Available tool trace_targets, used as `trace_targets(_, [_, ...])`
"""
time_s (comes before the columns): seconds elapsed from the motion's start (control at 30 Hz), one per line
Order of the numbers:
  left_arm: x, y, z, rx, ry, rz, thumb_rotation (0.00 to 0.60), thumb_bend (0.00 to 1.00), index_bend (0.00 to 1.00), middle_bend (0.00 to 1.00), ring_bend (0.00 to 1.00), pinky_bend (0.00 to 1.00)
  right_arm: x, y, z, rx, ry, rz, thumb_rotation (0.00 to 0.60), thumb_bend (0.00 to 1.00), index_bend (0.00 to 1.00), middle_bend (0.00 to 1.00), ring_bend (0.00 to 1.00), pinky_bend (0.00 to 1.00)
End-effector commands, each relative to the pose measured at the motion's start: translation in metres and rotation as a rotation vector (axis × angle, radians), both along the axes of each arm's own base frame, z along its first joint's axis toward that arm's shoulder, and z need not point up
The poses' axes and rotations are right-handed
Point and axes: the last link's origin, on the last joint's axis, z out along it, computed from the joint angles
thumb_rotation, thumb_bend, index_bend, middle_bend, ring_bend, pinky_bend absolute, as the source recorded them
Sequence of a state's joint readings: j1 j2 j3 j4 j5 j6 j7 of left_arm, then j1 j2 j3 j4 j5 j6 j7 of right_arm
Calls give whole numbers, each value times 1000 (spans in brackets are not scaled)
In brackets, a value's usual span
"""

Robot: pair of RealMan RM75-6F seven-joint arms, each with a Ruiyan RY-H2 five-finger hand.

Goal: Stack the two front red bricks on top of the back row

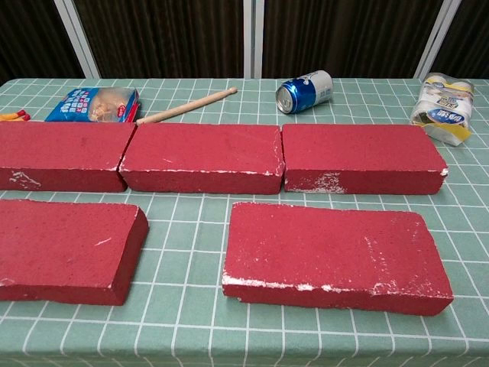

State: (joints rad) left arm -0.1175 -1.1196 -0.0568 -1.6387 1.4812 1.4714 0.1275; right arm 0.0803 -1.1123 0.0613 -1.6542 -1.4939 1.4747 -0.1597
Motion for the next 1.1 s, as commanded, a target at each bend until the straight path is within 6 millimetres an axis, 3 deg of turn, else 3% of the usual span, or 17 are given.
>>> trace_targets(0.03, [1,0,0,1,-1,-3,600,0,32,0,0,0,0,0,0,-2,-1,1,600,48,0,0,0,0])
trace_targets(0.8, [12,-10,2,-76,-76,-5,600,0,29,0,0,0,4,-1,8,-31,-22,10,600,48,0,0,0,0])
trace_targets(1.1, [25,-18,-30,-282,-133,37,600,0,22,0,0,0,6,-2,16,-43,-17,22,600,48,0,0,0,0])
